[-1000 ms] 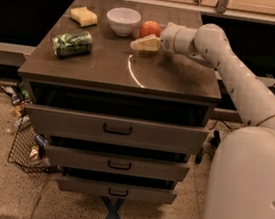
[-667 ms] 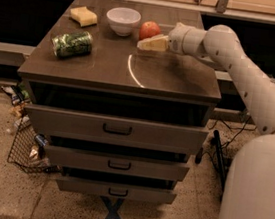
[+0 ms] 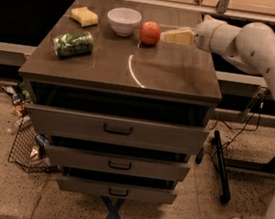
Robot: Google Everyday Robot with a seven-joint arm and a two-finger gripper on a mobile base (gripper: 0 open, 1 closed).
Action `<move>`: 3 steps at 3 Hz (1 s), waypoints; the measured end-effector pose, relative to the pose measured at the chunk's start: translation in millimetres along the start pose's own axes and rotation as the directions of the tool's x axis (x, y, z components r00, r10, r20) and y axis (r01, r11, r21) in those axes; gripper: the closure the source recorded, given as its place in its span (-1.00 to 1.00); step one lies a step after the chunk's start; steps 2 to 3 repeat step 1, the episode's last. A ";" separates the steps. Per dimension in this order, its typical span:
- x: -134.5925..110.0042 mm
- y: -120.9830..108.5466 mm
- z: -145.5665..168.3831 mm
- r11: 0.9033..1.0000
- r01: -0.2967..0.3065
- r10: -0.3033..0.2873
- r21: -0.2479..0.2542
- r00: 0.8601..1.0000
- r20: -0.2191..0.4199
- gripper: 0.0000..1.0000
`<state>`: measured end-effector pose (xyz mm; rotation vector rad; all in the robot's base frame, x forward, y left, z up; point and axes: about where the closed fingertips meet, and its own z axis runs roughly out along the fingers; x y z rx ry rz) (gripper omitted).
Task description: Move apple near white bowl
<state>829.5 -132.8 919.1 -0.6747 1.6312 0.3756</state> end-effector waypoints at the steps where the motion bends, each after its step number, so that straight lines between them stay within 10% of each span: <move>1: -3.7 -6.7 -10.7 1.000 0.000 0.000 0.017 1.000 0.005 -1.00; 3: -3.7 -6.7 -10.7 1.000 0.000 0.000 0.017 1.000 0.005 -1.00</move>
Offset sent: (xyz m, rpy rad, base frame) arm 0.0000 0.0000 0.0000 0.0000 0.0000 0.0000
